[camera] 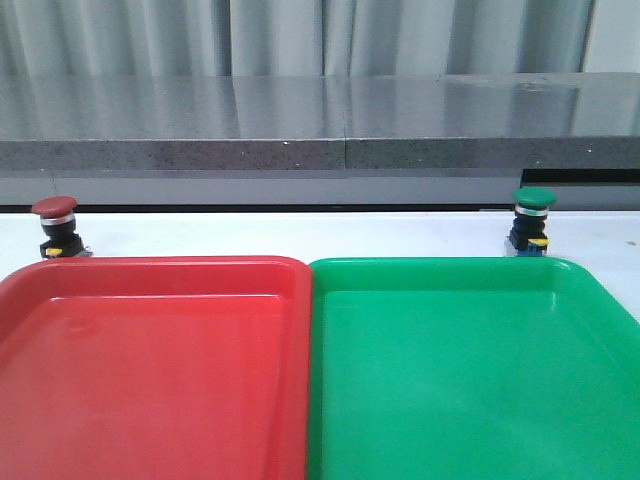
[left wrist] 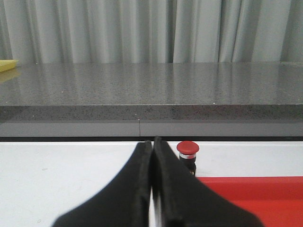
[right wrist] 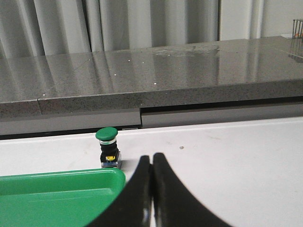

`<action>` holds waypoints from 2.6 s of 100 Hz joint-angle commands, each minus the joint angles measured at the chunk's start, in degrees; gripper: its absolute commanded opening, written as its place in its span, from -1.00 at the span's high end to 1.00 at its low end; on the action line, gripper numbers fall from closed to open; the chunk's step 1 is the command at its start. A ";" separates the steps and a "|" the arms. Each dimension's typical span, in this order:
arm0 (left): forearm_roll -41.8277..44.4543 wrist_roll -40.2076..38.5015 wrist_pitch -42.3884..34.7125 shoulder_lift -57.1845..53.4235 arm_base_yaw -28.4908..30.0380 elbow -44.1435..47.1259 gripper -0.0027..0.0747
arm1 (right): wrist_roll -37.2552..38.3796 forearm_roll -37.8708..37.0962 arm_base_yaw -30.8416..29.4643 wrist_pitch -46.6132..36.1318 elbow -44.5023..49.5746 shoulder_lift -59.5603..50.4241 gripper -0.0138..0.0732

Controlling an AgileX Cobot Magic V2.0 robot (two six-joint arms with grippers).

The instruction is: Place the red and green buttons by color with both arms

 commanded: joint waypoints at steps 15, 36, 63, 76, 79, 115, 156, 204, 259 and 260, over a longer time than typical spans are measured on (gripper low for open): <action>-0.54 -0.04 -4.81 -1.74 0.09 0.67 0.98 | -0.17 0.00 -0.39 -4.39 -1.13 -1.25 0.83; -0.54 -0.04 -4.81 -1.74 0.09 0.67 0.98 | -0.17 0.00 -0.39 -4.39 -1.13 -1.25 0.83; -0.54 -0.04 -5.87 -1.74 0.09 0.53 0.99 | -0.17 0.00 -0.39 -4.39 -1.13 -1.25 0.83; -0.54 -0.04 -6.45 -1.74 0.09 -1.36 0.99 | -0.17 0.00 -0.39 -4.39 -1.13 -1.25 0.83; -0.54 -0.04 -6.28 -1.63 0.09 -2.03 0.99 | -0.17 0.00 -0.39 -4.39 -1.13 -1.25 0.83; -0.54 -0.04 6.31 3.87 0.09 -14.75 0.99 | -0.17 0.00 -0.39 -4.39 -1.13 -1.25 0.83; 1.17 -0.04 22.89 16.75 0.09 -26.84 0.98 | -0.17 0.00 -0.39 -4.39 -1.13 -1.25 0.83; -1.44 -0.04 32.78 42.41 -0.01 -43.16 -0.11 | -0.17 0.00 -0.39 -4.39 -1.13 -1.25 0.83; -11.42 -0.04 31.11 66.48 -0.01 -56.31 -0.61 | -0.17 0.00 -0.39 -4.39 -1.13 -1.25 0.83; -11.42 -0.04 31.11 66.80 -0.01 -56.69 -0.61 | -0.17 0.00 -0.39 -4.39 -1.13 -1.25 0.83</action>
